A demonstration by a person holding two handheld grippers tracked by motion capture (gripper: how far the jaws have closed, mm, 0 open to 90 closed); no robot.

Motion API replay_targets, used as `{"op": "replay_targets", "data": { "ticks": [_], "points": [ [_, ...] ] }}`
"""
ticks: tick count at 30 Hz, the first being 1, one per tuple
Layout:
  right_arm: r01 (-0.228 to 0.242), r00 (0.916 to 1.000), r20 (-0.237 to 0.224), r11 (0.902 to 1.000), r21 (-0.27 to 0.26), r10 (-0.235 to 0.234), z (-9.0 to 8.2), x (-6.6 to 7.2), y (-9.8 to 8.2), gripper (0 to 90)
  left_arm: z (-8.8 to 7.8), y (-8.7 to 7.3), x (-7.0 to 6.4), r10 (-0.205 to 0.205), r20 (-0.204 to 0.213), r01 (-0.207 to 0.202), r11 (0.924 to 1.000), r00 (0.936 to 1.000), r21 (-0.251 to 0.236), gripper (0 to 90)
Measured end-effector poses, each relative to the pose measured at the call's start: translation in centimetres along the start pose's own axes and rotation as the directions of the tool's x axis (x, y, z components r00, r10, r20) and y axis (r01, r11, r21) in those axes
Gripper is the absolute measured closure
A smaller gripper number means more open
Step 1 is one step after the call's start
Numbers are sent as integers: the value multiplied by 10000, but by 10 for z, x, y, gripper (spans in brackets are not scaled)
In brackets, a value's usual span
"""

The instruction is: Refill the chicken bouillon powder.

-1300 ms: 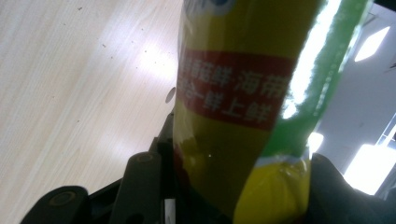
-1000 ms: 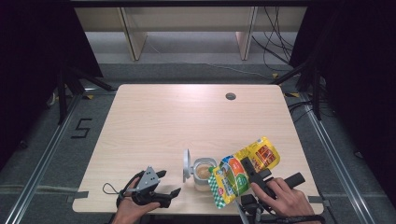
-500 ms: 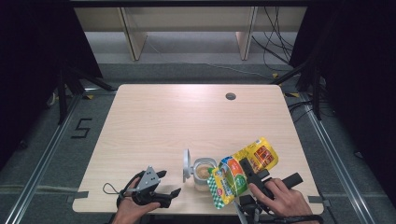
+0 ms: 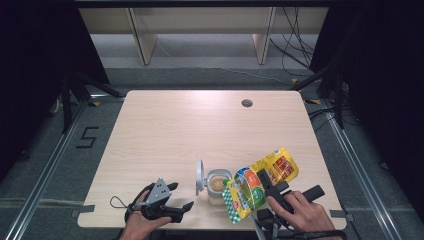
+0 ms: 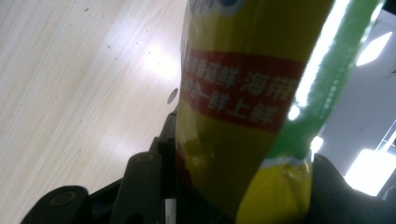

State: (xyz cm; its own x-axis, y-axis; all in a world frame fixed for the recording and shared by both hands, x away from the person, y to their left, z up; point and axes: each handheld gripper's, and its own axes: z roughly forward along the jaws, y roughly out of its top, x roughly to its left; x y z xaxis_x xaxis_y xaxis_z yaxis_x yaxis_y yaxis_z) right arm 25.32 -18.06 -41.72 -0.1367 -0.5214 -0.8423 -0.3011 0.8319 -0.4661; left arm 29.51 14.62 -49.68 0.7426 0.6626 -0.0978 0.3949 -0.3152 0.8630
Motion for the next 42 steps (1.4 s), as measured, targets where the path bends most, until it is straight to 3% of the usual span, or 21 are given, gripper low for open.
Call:
{"op": "replay_targets", "data": {
  "ticks": [3,5,12,14,15,24,32,33,34,35,36,37,40,42],
  "points": [
    [128,9999,71,9999,15,-128,-1,-3,0,613,-1,0,2,222,-97,-221,9996,9997,181,178],
    [-329,9994,54,9994,132,329,-3,-1,0,613,0,0,0,119,-22,-119,9999,9999,61,178],
    [-426,9991,2,9990,139,426,-2,1,0,613,0,0,1,113,-28,-112,9999,9999,72,178],
    [-409,9992,43,9991,136,409,-2,1,0,613,-1,0,2,263,-87,-261,9994,9996,214,177],
    [-360,9993,23,9993,110,360,-2,0,-1,613,0,0,1,107,-27,-107,9999,9999,62,177],
    [-479,9989,10,9988,96,479,-2,1,-2,613,-1,0,1,90,-5,-89,9999,10000,89,178],
    [-250,9997,44,9996,-129,250,-1,-1,-3,613,-1,0,1,164,-25,-163,9998,9999,130,177],
    [-882,9961,-25,9961,-66,882,-1,2,-4,613,-1,0,1,143,-12,-143,9998,9999,111,177],
    [-995,9950,-51,9950,-120,994,-1,3,-5,613,-1,0,1,68,-6,-68,10000,10000,46,178],
    [-420,9991,27,9986,-314,421,1,-1,-6,613,-1,0,1,74,-8,-74,10000,10000,51,177],
    [-420,9991,27,9986,-314,421,1,-1,-6,613,-1,0,1,74,-8,-74,10000,10000,51,178],
    [-891,9960,-61,9957,-258,890,1,3,-7,613,-1,0,1,79,-7,-79,10000,10000,52,178],
    [-948,9955,-65,9935,-626,946,3,3,-9,613,-1,0,1,78,-5,-78,10000,10000,49,178],
    [-1843,9828,-185,9818,-451,1836,3,10,-10,613,-1,0,1,76,-8,-76,10000,10000,44,178]
  ]
}}
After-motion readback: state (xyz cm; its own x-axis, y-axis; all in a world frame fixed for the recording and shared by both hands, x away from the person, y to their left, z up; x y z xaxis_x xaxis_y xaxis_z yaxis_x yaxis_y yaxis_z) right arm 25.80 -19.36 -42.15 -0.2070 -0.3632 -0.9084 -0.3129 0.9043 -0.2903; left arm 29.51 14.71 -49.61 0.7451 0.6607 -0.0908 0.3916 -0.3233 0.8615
